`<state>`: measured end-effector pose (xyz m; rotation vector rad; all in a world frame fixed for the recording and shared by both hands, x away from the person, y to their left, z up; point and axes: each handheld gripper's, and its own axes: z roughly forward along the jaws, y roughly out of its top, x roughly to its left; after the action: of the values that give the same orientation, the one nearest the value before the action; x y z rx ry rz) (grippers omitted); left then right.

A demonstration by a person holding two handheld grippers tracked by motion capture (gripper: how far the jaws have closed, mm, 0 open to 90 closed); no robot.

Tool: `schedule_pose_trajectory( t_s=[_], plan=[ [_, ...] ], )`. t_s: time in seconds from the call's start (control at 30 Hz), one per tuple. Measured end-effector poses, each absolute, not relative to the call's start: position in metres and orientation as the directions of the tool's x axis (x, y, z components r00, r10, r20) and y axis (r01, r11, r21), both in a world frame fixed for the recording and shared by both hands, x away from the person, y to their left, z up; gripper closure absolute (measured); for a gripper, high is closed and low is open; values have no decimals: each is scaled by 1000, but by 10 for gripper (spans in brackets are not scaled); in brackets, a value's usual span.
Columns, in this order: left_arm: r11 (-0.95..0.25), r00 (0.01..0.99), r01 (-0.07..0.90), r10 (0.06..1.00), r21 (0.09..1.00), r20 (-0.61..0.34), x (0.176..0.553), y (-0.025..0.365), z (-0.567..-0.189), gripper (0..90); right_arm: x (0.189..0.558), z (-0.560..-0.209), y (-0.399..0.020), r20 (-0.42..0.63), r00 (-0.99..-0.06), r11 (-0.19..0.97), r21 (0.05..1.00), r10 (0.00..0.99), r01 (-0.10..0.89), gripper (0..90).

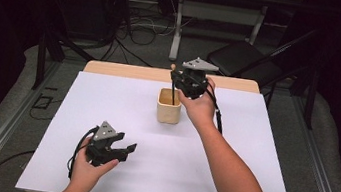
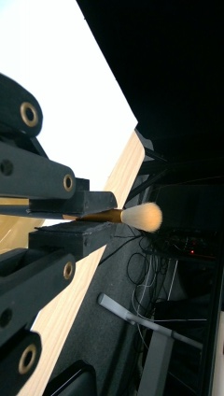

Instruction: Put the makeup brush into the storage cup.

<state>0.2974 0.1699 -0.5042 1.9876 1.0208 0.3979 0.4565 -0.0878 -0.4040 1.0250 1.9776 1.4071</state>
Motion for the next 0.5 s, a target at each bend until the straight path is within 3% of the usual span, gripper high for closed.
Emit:
schedule_pose_trajectory(
  t_s=[0.5],
  plan=[
    [-316,612,515,786,797,-84,296,173,-505,387,456,-416,-89,30,-591,195,930,806,312,841]
  ],
)
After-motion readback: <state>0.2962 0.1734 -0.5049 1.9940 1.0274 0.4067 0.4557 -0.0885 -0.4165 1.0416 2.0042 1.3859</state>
